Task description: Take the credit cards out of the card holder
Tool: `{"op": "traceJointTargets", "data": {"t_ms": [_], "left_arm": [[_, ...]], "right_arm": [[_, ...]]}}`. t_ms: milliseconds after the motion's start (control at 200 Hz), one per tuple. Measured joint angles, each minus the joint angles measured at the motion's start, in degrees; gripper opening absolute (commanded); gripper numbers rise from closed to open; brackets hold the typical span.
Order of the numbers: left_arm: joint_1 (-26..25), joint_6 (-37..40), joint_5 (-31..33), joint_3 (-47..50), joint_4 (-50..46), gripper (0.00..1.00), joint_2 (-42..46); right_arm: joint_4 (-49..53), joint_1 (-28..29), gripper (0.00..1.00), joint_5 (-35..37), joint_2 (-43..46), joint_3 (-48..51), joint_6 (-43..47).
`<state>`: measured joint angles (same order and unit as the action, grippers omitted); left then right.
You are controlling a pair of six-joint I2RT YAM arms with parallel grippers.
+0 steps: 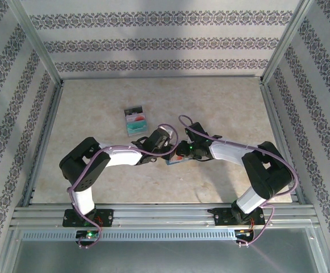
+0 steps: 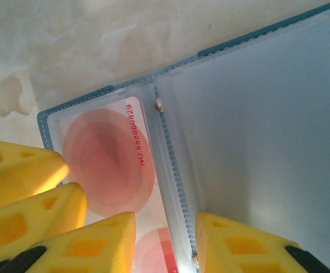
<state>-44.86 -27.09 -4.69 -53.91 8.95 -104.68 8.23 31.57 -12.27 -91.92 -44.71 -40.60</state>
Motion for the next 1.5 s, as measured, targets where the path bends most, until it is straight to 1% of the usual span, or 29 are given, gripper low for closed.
{"op": "traceJointTargets", "data": {"t_ms": [445,734,799,1154,1359,1499], "left_arm": [[1.0,-0.4,-1.3,0.5,0.0,0.12,-0.4],[1.5,-0.4,-2.1,0.9,0.5,0.10,-0.3],[1.5,-0.3,-2.1,0.9,0.5,0.08,-0.3],[2.2,0.1,-2.1,1.0,0.5,0.08,-0.2],[2.3,0.2,-1.9,1.4,0.5,0.08,0.1],[2.4,0.3,-1.9,1.6,0.5,0.08,0.4]], "right_arm": [[-3.5,-0.5,0.33,-3.1,-0.9,0.8,-0.2],[-7.8,-2.2,0.32,-6.5,-1.0,3.3,-1.4],[-9.4,-2.7,0.30,-8.1,-1.0,4.0,-1.9],[-19.9,-5.6,0.27,-16.8,-0.9,8.8,-7.3],[-24.8,-6.6,0.25,-20.0,-0.7,10.9,-10.3],[-28.2,-6.7,0.21,-21.5,-0.7,12.3,-12.3]]}}
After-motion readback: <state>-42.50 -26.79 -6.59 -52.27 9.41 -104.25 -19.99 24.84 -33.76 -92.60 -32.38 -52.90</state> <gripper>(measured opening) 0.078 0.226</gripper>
